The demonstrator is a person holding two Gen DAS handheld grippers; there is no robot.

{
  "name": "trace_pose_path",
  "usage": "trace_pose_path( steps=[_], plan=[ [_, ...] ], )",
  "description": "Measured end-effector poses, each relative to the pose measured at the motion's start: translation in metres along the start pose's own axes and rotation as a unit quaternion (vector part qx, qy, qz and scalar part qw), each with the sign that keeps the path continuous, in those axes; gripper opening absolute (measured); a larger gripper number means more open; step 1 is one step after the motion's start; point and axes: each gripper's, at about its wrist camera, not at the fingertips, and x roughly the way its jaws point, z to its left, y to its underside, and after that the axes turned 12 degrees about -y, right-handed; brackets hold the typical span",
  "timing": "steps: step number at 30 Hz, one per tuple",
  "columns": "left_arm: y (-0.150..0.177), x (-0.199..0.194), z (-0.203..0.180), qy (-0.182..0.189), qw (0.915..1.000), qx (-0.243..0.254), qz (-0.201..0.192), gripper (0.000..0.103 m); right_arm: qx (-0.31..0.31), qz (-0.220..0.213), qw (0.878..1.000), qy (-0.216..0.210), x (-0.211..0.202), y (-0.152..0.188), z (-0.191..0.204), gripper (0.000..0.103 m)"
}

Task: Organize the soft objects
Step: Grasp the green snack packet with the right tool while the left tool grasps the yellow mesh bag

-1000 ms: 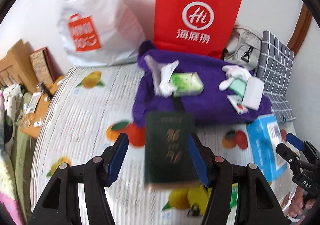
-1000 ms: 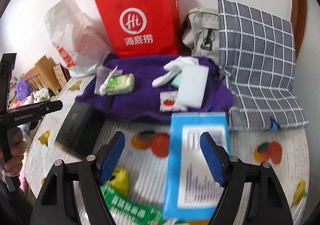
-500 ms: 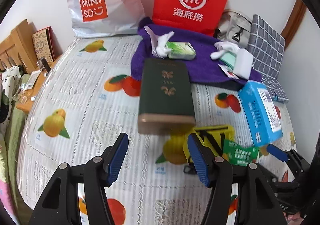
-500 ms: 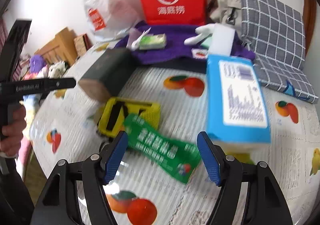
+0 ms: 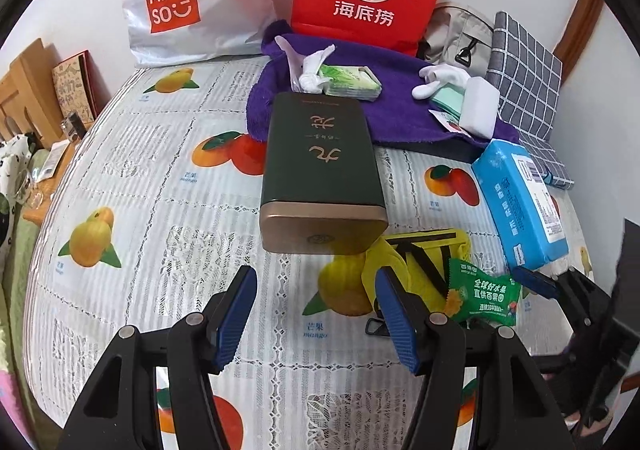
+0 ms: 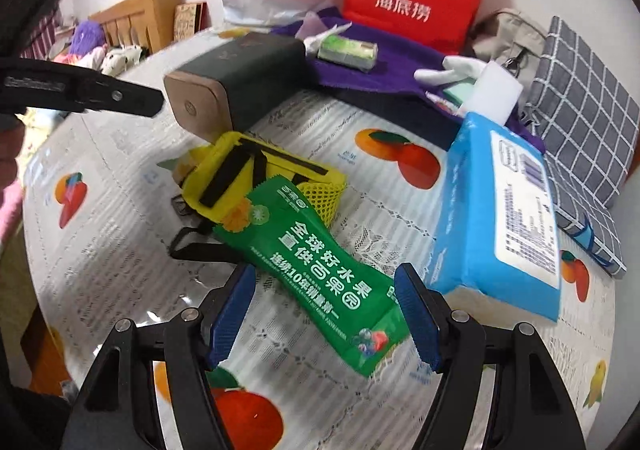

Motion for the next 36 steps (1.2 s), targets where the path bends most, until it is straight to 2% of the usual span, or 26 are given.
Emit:
trace_pose_path(
  steps=[3,5,7,8,9,10,13,20,28,33,36],
  plan=[
    [0.002,0.005,0.001,-0.001,1.0000,0.000,0.006,0.059,0.000,0.012,1.000,-0.001,0.009,-0.001,-0.003,0.069],
    [0.003,0.008,0.002,-0.002,0.9999,-0.004,0.010,0.059,0.004,0.016,1.000,-0.015,0.012,-0.002,-0.005,0.061],
    [0.004,0.011,0.003,-0.003,0.9999,-0.008,0.014,0.059,0.017,0.010,1.000,-0.017,0.009,-0.003,-0.008,0.043],
    [0.005,0.012,0.003,-0.003,0.9998,-0.009,0.016,0.059,0.022,0.009,1.000,-0.015,0.007,-0.002,-0.009,0.039],
    [0.005,0.013,0.002,-0.004,0.9998,-0.010,0.018,0.059,0.030,0.007,0.999,-0.018,0.004,-0.002,-0.010,0.029],
    [0.006,0.013,0.001,-0.004,0.9998,-0.010,0.019,0.059,0.038,0.005,0.999,-0.022,0.002,-0.001,-0.011,0.013],
    [0.007,0.012,-0.003,-0.007,0.9998,-0.005,0.019,0.059,0.064,-0.011,0.997,-0.046,-0.013,0.006,-0.014,0.009],
    [0.014,0.007,-0.014,-0.012,0.9997,0.004,0.021,0.059,0.103,-0.034,0.993,-0.054,-0.036,0.027,-0.018,0.008],
    [0.018,0.012,-0.035,-0.006,0.9996,0.013,0.024,0.059,0.137,-0.042,0.989,-0.033,-0.062,0.061,-0.029,0.008],
    [0.019,0.024,-0.053,0.006,0.9993,0.023,0.028,0.059,0.172,-0.025,0.985,0.002,-0.058,0.081,-0.046,0.008],
    [0.016,0.033,-0.061,-0.002,0.9992,0.027,0.030,0.059,0.196,-0.028,0.980,-0.004,-0.055,0.088,-0.056,0.008]
  ],
)
